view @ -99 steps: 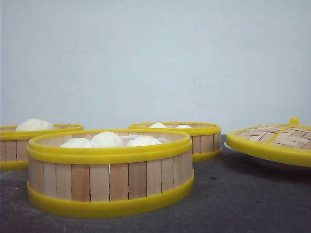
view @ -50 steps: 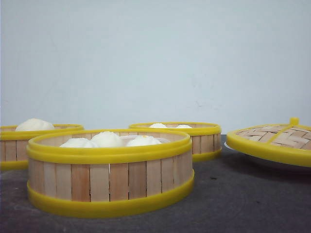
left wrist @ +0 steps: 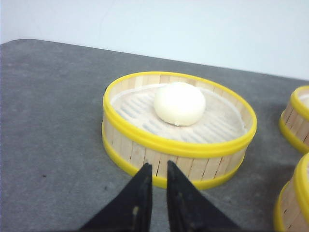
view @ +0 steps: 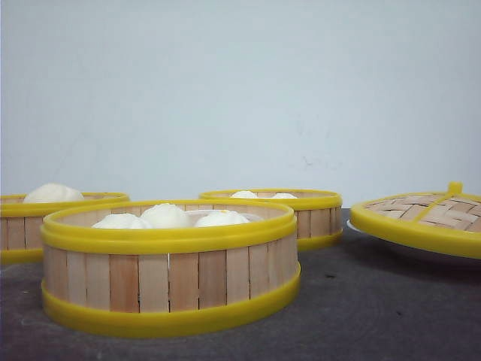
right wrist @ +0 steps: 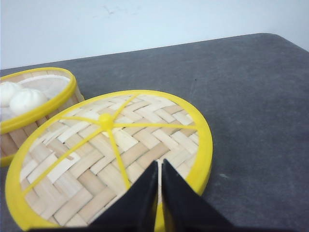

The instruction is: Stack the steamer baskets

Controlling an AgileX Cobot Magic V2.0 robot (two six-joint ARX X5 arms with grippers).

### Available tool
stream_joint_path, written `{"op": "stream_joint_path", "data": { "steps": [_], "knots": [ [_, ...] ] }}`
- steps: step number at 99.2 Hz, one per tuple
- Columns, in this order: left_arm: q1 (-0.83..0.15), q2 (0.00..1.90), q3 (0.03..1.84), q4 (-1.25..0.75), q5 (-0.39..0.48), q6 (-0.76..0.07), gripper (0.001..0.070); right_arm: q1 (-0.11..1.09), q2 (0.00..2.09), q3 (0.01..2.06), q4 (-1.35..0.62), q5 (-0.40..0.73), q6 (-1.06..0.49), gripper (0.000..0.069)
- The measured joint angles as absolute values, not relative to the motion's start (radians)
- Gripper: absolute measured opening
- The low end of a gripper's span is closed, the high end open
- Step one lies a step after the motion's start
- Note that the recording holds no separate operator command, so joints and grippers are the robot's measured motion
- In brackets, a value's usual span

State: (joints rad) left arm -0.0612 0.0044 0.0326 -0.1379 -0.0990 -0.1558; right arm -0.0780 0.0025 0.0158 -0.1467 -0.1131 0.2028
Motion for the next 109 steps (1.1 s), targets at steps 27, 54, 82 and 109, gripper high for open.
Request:
{"op": "stream_joint_path", "data": {
  "steps": [27,54,82,109],
  "knots": [
    [-0.061,0.009,0.035,-0.138,-0.099,-0.215,0.0024,-0.078,0.002,0.019,-0.112,-0.106,0.3,0.0008],
    [-0.061,0.176,0.241,-0.152,-0.083,-0.283,0.0024,-0.078,0.125,0.232,-0.134,-0.105,0.358,0.0006],
    [-0.061,0.55,0.723,-0.318,-0.054,-0.251,0.0024,-0.065,0.464,0.719,-0.369,-0.105,0.246,0.0006],
    [-0.062,0.743,1.016,-0.513,-0.012,-0.169,0.0026,0.023,0.675,1.098,-0.617,-0.105,0.107,0.0006]
  ]
}}
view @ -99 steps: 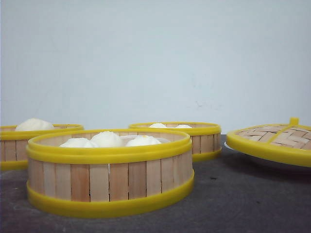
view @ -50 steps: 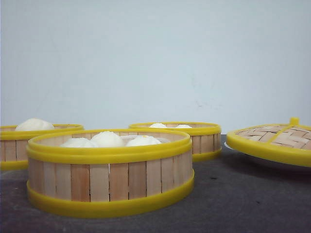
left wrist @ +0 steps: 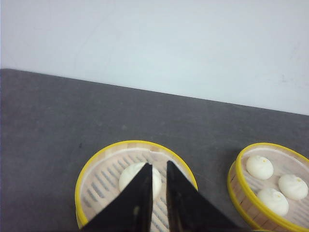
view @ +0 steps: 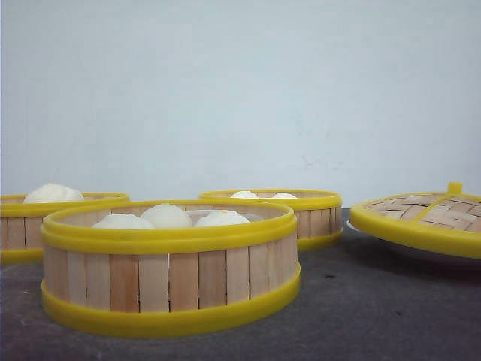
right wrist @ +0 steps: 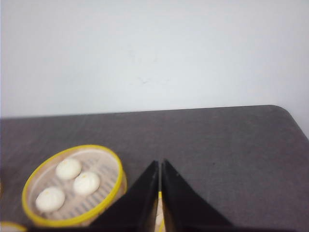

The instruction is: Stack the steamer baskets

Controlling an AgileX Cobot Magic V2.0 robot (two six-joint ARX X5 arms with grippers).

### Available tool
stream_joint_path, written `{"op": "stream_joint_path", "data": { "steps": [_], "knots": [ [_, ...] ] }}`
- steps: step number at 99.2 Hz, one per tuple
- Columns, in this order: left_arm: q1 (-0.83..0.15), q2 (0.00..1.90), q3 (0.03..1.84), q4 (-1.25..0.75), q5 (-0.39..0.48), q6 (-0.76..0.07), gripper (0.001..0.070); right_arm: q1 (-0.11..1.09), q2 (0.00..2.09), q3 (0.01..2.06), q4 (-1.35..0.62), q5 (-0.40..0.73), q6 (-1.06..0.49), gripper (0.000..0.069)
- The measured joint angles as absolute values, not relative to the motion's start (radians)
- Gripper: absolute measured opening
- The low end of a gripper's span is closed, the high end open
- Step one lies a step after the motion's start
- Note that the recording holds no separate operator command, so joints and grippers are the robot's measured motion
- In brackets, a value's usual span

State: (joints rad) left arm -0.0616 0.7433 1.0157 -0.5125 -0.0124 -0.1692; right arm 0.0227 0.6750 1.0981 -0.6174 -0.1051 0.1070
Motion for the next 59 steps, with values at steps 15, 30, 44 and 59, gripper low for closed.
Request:
{"op": "stream_joint_path", "data": {
  "steps": [15,30,44,59],
  "knots": [
    [-0.064,0.739,1.016,-0.537,-0.001,-0.131,0.0049,0.041,0.701,1.103,-0.668,-0.105,0.079,0.0006],
    [-0.064,0.739,1.016,-0.548,0.0,-0.112,0.0223,0.047,0.709,1.103,-0.676,-0.105,0.07,0.0249],
    [-0.064,0.739,1.016,-0.55,0.004,-0.103,0.0461,0.063,0.707,1.103,-0.677,-0.106,0.071,0.0597],
    [-0.069,0.739,1.016,-0.553,0.007,-0.097,0.0542,0.079,0.717,1.103,-0.684,-0.138,0.075,0.0659]
  ]
}}
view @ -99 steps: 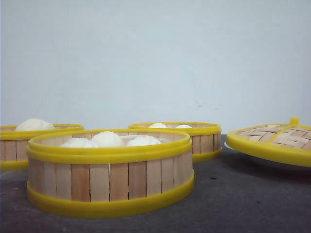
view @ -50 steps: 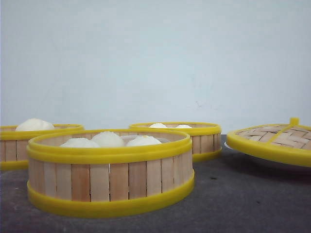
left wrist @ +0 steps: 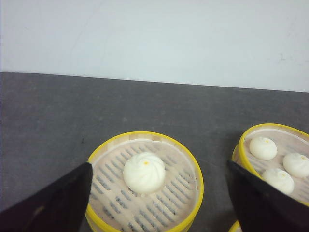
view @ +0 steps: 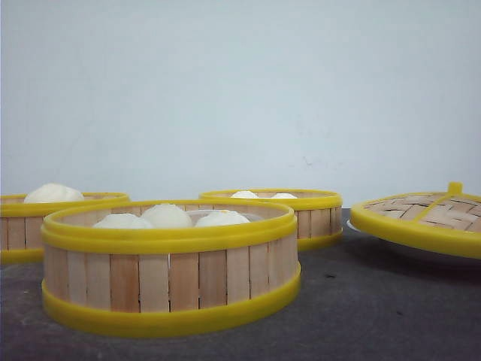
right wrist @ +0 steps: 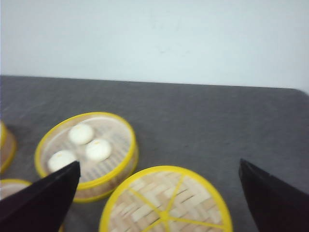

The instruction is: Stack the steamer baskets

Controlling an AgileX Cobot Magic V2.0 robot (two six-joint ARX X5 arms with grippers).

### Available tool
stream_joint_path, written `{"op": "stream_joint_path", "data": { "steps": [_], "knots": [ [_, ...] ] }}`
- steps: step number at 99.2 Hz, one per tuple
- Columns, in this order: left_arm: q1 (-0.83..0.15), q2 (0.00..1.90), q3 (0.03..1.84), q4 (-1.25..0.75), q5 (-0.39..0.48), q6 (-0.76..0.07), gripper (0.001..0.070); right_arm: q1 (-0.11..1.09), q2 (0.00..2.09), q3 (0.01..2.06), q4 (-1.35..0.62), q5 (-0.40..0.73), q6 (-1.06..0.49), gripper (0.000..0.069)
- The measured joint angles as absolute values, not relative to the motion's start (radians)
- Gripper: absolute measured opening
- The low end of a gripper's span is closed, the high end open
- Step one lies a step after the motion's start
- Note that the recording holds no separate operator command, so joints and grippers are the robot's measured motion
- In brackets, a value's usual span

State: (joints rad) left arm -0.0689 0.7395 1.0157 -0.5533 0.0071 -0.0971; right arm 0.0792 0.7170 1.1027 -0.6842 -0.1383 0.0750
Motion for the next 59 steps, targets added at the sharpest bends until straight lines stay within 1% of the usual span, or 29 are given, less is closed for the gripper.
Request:
{"op": "stream_joint_path", "data": {
  "steps": [9,24,46,59],
  "knots": [
    [-0.078,0.739,1.016,-0.565,0.033,-0.097,0.0548,0.091,0.743,1.103,-0.683,-0.194,0.09,0.0657],
    [-0.101,0.739,1.016,-0.581,0.095,-0.097,0.055,0.123,0.855,1.131,-0.687,-0.29,0.135,0.0625],
    [-0.147,0.737,1.016,-0.598,0.181,-0.109,0.055,0.196,1.178,1.285,-0.702,-0.295,0.162,0.0618],
    [-0.174,0.723,1.016,-0.595,0.199,-0.118,0.055,0.21,1.386,1.41,-0.707,-0.289,0.165,0.0613]
  ]
}}
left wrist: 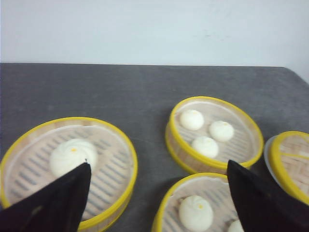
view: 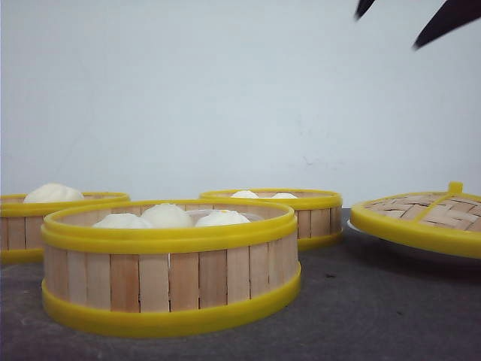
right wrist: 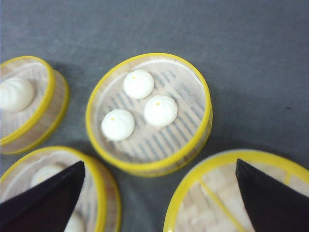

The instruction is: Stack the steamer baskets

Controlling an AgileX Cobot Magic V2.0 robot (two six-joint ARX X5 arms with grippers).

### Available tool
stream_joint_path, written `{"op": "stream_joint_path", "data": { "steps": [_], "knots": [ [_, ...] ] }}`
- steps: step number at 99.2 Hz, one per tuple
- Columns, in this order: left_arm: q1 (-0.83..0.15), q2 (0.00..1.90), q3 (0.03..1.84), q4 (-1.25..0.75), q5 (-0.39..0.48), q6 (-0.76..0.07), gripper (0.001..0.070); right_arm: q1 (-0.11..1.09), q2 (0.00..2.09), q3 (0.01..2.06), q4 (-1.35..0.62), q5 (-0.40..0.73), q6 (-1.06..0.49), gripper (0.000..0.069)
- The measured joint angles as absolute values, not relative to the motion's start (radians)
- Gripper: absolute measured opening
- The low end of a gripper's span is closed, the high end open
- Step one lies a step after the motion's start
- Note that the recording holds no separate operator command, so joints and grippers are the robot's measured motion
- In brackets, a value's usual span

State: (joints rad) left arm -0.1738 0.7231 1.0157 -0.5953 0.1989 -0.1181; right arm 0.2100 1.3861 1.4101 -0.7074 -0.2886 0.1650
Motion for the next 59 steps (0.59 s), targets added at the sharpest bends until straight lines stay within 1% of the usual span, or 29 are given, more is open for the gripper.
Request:
{"op": "stream_joint_path", "data": {
  "steps": [14,24,29,46,59],
  "knots": [
    [-0.2,0.7,1.016,-0.595,0.213,-0.126,0.055,0.215,1.611,1.536,-0.707,-0.285,0.176,0.0547],
    [-0.214,0.68,1.016,-0.595,0.225,-0.136,0.055,0.216,1.745,1.597,-0.709,-0.282,0.188,0.0532],
    [-0.221,0.666,1.016,-0.595,0.237,-0.142,0.055,0.216,1.802,1.62,-0.709,-0.264,0.191,0.053],
    [-0.24,0.614,1.016,-0.595,0.243,-0.159,0.055,0.228,1.934,1.641,-0.676,-0.199,0.198,0.052],
    [-0.25,0.571,1.016,-0.596,0.243,-0.17,0.055,0.239,2.0,1.641,-0.626,-0.18,0.218,0.0463]
  ]
}}
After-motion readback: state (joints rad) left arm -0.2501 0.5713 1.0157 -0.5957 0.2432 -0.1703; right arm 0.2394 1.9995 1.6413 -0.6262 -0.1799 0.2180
